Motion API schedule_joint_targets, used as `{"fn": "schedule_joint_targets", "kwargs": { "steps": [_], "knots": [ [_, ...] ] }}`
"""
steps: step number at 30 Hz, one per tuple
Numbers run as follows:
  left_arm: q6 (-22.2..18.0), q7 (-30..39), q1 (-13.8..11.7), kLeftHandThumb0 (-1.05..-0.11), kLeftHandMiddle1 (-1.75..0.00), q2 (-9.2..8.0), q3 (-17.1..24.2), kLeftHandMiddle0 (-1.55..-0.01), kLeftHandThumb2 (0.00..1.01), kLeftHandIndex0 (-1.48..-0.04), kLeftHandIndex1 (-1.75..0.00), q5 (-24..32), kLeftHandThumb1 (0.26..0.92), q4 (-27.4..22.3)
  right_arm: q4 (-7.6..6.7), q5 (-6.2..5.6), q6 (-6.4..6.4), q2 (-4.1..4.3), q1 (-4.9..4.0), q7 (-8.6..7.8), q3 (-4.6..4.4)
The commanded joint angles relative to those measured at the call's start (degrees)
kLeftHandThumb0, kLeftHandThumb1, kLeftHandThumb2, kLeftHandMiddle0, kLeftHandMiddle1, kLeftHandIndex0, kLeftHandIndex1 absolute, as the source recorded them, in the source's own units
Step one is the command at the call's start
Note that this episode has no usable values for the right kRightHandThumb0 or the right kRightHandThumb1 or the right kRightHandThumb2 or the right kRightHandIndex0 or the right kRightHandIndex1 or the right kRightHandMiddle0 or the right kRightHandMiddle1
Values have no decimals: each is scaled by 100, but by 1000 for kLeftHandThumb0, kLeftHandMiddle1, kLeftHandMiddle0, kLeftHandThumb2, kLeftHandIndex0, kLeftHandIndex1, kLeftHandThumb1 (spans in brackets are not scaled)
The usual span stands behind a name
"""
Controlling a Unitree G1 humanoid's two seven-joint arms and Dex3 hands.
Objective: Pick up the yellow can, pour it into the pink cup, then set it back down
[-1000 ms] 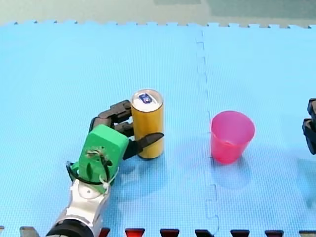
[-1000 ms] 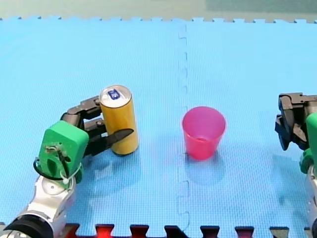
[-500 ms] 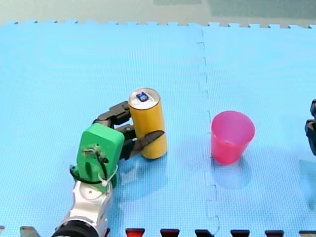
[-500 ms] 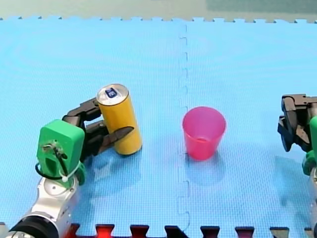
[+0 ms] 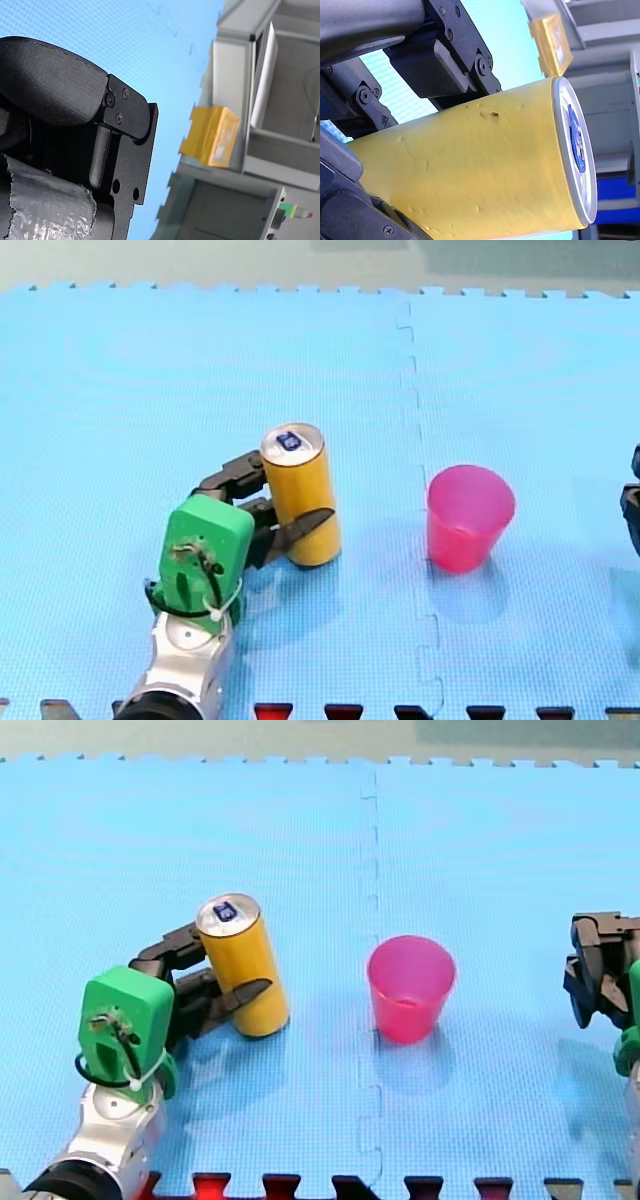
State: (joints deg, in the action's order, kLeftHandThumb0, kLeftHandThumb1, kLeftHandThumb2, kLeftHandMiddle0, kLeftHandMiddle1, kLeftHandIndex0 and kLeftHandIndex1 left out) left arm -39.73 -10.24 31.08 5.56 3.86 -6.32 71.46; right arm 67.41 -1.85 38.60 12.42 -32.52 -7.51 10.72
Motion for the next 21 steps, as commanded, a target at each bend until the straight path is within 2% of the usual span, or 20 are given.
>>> {"fn": "schedule_joint_targets", "kwargs": {
  "steps": [1, 5, 10, 15, 21],
  "knots": [
    [-137, -420, -41, -329, -1, -131, -224, -1304, 1, -1184, -1, -330, 806, -2, -9, -16, 19, 22, 11, -1, 9],
    [-142, -1505, -43, -332, -1, -328, -757, -1303, 1, -1184, -1, -1181, 807, -9, 3, -9, 19, 15, 4, 1, 1],
    [44, -2355, -13, -328, 0, -449, -1188, -1277, 2, -1181, 0, -1829, 810, 20, 7, 2, 22, 14, -8, 7, -10],
    [141, -2954, 11, -328, 0, -505, -1452, -1259, 1, -1193, -6, -2223, 812, 59, 6, 15, 33, 8, -8, 19, -19],
    [78, -3153, 22, -328, 0, -522, -1572, -1252, 1, -1195, -3, -2284, 812, 139, 20, 3, 39, 14, -12, 1, -10]
  ]
}}
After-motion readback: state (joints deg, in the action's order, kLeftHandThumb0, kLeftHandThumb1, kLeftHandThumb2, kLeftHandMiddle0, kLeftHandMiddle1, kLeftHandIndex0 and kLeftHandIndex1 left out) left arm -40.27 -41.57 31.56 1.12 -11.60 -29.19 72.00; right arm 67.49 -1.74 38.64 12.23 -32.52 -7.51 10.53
